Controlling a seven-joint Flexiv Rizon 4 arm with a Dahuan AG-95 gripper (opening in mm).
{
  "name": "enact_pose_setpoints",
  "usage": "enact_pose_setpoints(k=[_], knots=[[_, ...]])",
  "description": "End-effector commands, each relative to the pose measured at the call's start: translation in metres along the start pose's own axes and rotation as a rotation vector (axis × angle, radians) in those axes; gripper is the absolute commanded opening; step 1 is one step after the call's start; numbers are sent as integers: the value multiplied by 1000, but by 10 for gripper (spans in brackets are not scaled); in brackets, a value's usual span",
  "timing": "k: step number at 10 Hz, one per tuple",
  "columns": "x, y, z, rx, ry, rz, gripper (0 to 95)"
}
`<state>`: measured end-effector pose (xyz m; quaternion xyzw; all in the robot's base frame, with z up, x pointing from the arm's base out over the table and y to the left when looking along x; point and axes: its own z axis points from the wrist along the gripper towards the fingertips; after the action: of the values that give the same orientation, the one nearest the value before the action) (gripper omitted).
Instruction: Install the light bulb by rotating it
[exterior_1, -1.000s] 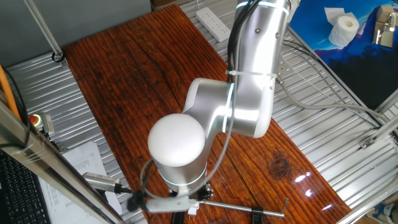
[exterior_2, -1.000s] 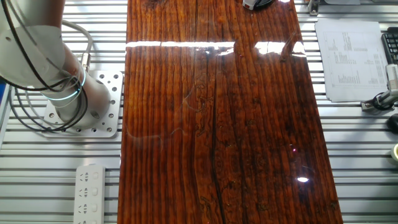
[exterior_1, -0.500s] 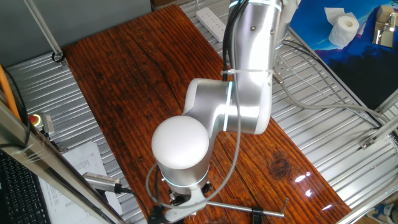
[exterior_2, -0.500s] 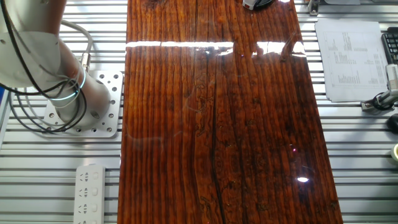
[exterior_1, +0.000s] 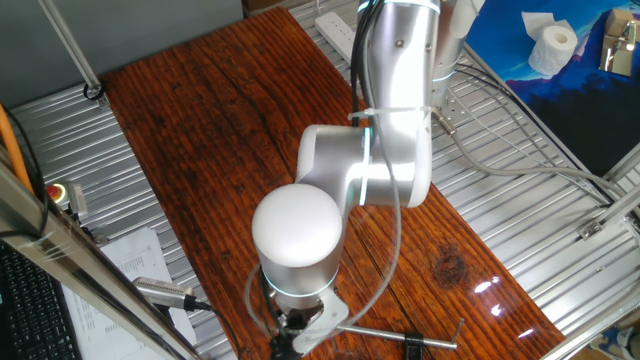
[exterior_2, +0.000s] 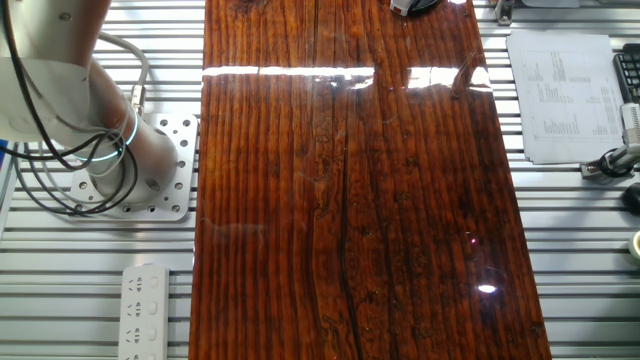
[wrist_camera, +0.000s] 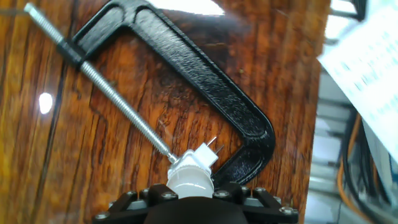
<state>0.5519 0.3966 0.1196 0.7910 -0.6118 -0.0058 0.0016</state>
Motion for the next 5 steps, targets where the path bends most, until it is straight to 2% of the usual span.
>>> enact_pose_setpoints(k=[1, 5], knots=[[3, -1, 6, 6, 2, -60, 570], [5, -1, 10, 12, 2, -125, 570]])
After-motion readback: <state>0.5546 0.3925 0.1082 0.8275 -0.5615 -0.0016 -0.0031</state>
